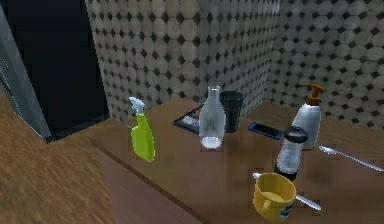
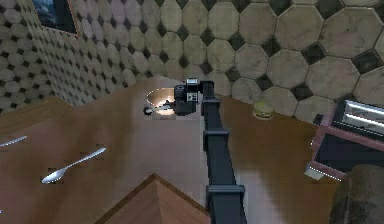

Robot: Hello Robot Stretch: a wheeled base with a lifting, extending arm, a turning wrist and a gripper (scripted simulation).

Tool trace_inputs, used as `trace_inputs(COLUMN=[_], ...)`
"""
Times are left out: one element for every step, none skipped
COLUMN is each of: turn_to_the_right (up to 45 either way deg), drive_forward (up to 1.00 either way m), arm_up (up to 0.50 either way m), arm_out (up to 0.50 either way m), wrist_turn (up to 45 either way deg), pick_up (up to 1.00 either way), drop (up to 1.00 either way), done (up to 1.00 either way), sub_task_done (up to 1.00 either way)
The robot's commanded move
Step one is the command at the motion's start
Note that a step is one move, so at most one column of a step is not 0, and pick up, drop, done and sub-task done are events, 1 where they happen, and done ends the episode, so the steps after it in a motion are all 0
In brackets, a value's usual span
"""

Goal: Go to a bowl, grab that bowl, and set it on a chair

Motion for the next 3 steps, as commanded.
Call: trace_inputs(turn_to_the_right=[0.0, 0.0, 0.0], drive_forward=[0.0, 0.0, 0.0], arm_up=[0.0, 0.1, 0.02], arm_out=[0.0, 0.0, 0.0], wrist_turn=[0.0, 0.0, 0.0], pick_up=[1.0, 0.0, 0.0], drop=[0.0, 0.0, 0.0], done=[0.0, 0.0, 0.0], sub_task_done=[0.0, 0.0, 0.0])
